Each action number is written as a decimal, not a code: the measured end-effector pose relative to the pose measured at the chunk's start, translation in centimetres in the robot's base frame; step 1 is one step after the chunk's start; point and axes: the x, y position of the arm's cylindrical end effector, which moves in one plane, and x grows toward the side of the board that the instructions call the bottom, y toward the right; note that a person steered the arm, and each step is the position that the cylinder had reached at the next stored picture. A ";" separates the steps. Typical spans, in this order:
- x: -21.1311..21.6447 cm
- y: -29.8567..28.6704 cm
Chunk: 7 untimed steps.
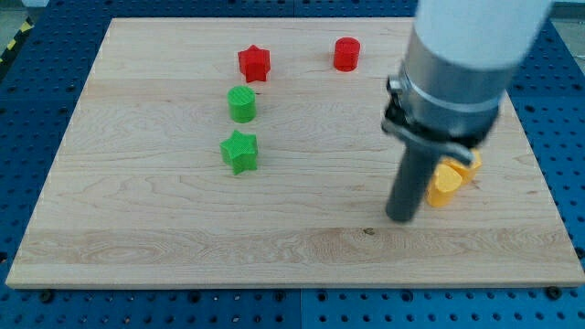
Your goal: Move the yellow heart to the left
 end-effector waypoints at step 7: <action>-5.1 8.4</action>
